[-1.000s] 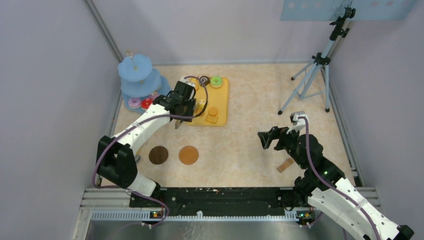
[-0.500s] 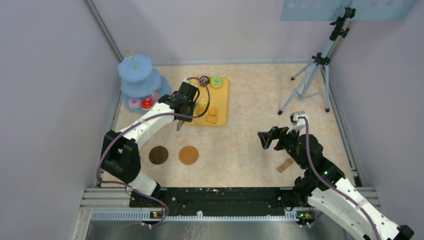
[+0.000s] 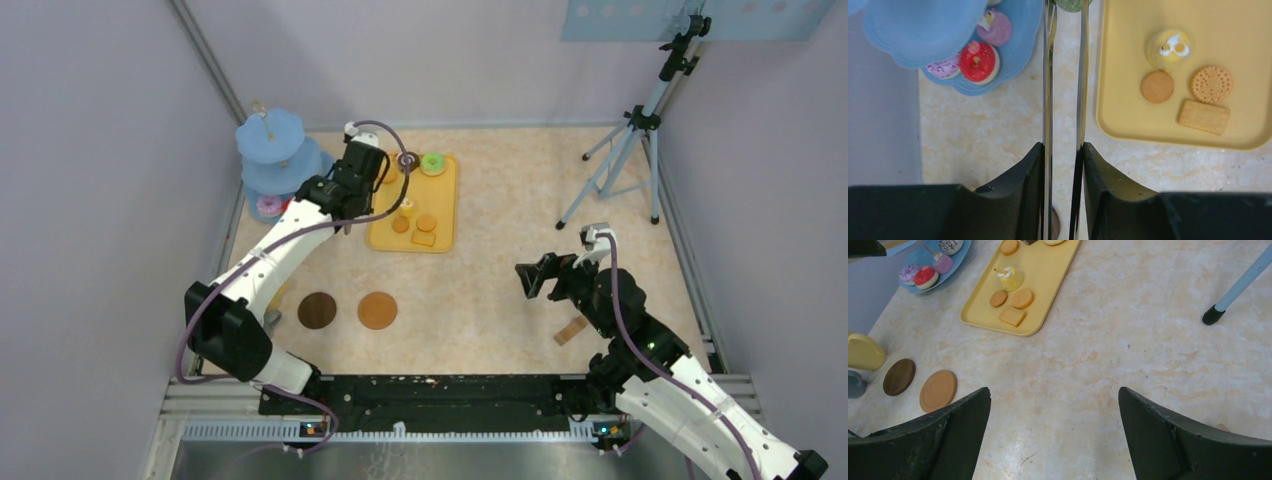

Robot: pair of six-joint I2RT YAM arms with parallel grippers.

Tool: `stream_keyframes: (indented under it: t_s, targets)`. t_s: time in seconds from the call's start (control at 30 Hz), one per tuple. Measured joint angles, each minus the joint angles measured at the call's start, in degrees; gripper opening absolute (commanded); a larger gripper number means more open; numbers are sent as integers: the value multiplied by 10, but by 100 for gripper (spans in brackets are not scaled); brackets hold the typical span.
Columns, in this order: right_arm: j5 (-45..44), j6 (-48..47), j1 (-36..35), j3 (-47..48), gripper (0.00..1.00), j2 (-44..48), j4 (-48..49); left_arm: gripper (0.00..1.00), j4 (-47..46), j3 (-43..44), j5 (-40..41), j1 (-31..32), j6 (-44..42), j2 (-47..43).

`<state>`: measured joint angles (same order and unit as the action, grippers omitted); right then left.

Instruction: Serve the afternoon tea

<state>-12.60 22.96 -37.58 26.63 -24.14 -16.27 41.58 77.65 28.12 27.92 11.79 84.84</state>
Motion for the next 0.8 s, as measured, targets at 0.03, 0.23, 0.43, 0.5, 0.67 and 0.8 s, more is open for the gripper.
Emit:
stream_keyframes:
  t_s: [0.03,0.23,0.43,0.5,0.67,0.8]
  targets:
    - [0,0,0,0,96,0,0,33,0,9,10,0,-1,-1]
    - [0,0,0,0,96,0,0,33,4,68,61,-14,-18,2]
    - [0,0,0,0,96,0,0,31,2,116,81,-63,-30,25]
    - [0,0,0,0,96,0,0,30,-1,118,82,-80,-30,40]
    - [0,0,0,0,96,0,0,28,-7,118,82,-104,-36,89]
    - [0,0,0,0,96,0,0,29,-12,118,88,-107,-41,114]
